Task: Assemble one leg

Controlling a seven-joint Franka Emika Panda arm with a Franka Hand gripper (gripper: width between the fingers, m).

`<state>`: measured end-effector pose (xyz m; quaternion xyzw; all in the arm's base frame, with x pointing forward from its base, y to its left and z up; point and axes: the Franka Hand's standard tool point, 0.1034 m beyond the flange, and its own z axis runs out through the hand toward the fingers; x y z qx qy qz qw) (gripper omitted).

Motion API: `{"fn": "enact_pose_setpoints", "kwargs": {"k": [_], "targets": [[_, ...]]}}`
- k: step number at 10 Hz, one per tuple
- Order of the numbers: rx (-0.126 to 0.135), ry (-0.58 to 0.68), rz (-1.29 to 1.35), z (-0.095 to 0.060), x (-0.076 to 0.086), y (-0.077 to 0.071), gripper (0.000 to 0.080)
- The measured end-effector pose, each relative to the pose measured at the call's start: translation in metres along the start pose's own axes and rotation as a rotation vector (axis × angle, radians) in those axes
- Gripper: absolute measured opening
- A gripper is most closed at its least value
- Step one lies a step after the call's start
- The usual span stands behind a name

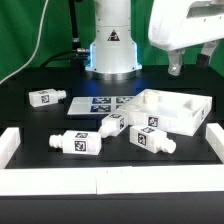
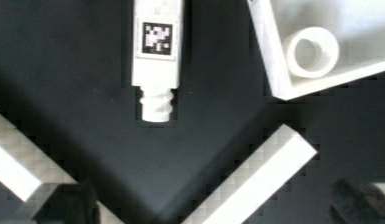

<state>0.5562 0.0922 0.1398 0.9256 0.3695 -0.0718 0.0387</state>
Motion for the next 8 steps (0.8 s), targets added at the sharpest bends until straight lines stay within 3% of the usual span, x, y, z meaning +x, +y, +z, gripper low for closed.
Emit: {"fn": "enact_pose_setpoints", "kwargs": {"k": [8], "targets": [[0.000, 0.002, -0.001, -0.0001, 0.0008, 0.0005, 0.0650]]}}
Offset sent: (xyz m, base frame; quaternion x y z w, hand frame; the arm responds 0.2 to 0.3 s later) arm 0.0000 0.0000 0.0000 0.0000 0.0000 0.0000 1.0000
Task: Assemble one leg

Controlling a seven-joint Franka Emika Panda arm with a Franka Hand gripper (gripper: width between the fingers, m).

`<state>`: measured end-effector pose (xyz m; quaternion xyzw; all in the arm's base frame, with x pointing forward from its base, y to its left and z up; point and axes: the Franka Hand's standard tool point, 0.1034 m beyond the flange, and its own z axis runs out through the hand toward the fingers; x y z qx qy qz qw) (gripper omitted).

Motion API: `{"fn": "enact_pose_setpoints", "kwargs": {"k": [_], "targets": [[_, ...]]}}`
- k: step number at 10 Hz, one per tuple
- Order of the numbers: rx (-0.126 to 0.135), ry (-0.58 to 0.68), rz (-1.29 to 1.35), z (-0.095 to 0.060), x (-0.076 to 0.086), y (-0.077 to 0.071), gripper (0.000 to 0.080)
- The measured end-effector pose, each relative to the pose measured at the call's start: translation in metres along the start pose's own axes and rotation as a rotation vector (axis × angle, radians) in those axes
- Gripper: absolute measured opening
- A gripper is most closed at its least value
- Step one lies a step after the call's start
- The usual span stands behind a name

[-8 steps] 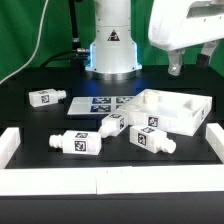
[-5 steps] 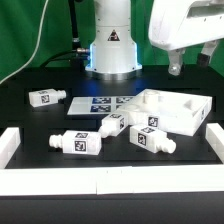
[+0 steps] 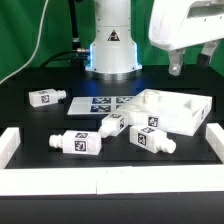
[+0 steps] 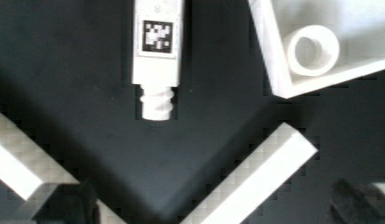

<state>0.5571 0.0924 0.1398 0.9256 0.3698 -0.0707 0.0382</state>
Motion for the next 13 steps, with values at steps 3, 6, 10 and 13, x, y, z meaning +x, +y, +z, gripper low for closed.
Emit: {"fn": "enact_pose_setpoints", "kwargs": {"k": [3, 6, 10, 13], "targets": [[0.024, 0.042, 0.015, 0.044, -0.036, 0.028, 0.0650], [0.040, 0.109, -0.019, 0.077, -0.043, 0.055, 0.0650], [0.021, 0.139, -0.013, 0.090, -0.041, 0.052, 0.0650], [0.041, 0.137, -0.006, 0.121, -0.030, 0.034, 0.0650]]}}
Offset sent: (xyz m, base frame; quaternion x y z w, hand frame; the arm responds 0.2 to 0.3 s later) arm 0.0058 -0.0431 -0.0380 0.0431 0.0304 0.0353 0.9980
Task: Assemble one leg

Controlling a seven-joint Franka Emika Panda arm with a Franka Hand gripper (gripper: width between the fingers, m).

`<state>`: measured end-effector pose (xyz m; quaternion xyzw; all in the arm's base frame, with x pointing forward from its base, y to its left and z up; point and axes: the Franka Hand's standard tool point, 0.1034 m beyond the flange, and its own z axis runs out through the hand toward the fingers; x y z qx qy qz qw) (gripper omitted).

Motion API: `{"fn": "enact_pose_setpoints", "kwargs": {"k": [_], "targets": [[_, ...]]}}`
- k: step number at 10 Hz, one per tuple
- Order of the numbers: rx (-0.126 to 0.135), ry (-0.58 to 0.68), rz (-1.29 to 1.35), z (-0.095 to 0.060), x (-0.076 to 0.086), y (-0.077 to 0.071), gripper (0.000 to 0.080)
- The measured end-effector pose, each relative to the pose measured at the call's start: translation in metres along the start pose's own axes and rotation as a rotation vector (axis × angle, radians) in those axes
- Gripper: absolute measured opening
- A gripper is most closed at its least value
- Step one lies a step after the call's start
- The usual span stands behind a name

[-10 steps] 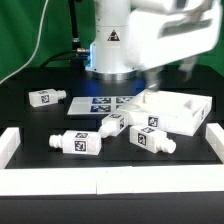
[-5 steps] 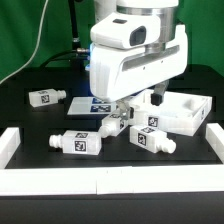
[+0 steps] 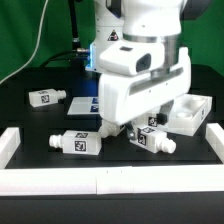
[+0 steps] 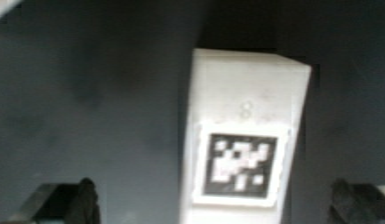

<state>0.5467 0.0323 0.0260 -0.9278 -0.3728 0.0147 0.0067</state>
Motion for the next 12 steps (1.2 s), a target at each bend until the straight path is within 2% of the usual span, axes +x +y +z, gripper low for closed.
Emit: {"fn": "enact_pose_setpoints", "kwargs": {"k": [2, 5, 7, 8, 9, 11, 12], "targets": [[0.009, -0.003, -0.013, 0.015, 0.004, -0.008, 0.0650], [0.009, -0.002, -0.015, 0.017, 0.002, -0.006, 0.0614], [0.009, -0.002, -0.015, 0.017, 0.002, -0.006, 0.0320], [0.009, -0.002, -0.015, 0.017, 0.002, -0.006, 0.0282], [0.012, -0.007, -0.014, 0.015, 0.002, -0.006, 0.0282], [0.031, -0.053, -0.014, -0.019, -0.003, -0.001, 0.0282], [0.035, -0.073, -0.025, -0.039, -0.010, 0.009, 0.0282]]}}
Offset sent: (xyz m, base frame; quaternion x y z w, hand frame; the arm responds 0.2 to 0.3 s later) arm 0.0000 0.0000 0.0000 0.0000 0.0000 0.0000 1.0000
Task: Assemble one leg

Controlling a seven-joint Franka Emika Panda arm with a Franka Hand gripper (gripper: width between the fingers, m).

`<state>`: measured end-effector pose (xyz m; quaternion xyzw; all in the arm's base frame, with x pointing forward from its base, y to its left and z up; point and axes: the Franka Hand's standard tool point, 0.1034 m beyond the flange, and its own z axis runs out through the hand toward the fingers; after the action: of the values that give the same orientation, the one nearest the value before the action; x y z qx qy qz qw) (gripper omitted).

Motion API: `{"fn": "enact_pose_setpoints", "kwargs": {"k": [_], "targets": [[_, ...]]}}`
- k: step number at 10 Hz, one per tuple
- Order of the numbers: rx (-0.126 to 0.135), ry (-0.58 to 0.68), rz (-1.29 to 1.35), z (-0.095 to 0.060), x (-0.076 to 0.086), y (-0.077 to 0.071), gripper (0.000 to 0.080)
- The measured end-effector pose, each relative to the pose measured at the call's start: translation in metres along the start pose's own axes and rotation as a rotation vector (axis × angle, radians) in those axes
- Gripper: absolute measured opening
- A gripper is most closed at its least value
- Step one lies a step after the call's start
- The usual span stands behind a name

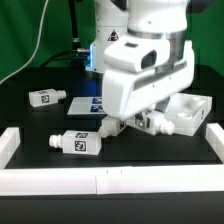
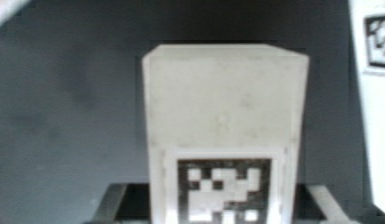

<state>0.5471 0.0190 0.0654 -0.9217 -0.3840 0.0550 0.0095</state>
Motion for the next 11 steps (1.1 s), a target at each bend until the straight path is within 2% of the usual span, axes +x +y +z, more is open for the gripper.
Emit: {"fn": "enact_pose_setpoints", "kwargs": {"k": [1, 3, 4, 5, 9, 10, 11], "targets": [[-0.012, 0.003, -0.020, -0.011, -0.011, 0.012, 0.0282], [-0.001, -0.004, -0.086, -0.010, -0.061, 0.040, 0.0284], [-0.006, -0.006, -0.074, -0.014, -0.084, 0.054, 0.0284], [-0.020, 0.008, -0.068, -0.011, -0.097, 0.059, 0.0284], [-0.011, 0.005, -0.064, -0.008, -0.094, 0.055, 0.0284], [-0.002, 0.000, -0.041, -0.002, -0.097, 0.055, 0.0284], [0.004, -0.010, -0.037, 0.003, -0.114, 0.057, 0.0284]]}}
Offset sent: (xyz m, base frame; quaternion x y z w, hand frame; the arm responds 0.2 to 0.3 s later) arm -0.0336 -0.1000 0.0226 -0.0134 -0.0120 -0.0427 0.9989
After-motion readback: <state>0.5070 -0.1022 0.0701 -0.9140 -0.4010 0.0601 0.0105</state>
